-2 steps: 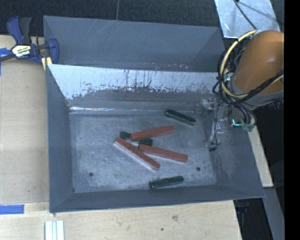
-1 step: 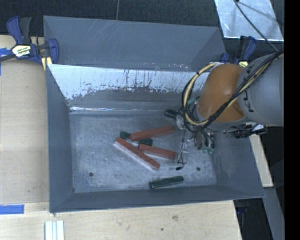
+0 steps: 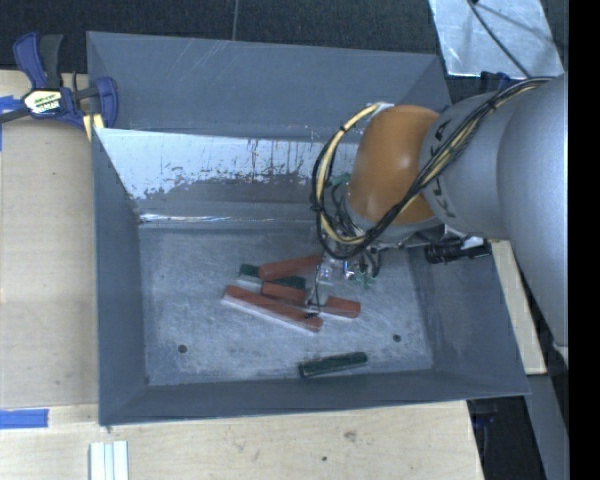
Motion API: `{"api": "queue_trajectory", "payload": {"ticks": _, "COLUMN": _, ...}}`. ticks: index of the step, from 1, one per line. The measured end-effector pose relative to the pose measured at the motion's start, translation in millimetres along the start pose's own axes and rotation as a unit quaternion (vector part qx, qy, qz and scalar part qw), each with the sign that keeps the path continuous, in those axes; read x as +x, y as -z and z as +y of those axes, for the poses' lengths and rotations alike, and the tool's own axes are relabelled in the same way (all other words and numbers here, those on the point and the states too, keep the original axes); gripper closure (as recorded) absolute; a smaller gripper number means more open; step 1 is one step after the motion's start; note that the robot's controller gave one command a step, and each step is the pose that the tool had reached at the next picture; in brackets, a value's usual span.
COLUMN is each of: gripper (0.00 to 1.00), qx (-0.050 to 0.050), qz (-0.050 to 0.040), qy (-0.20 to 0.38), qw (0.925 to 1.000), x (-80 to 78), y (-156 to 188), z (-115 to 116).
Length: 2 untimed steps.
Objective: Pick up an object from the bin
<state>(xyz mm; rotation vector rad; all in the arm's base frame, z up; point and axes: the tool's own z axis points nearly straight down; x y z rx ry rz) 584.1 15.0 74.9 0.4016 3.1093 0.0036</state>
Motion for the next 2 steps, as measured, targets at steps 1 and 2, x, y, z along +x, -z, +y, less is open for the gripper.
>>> {"api": "queue_trajectory", "payload": {"ticks": 1, "gripper": 1.0, "qx": 0.001, "qz": 0.0025, "qy": -0.001, "qw": 1.0, "x": -0.2, "y": 2, "z": -3}}
{"api": "queue_trajectory", "payload": {"ticks": 2, "gripper": 1.0, "qx": 0.0, "qz": -0.0028, "qy": -0.012, "qw": 0.9999, "x": -0.4, "y": 149, "z": 5}}
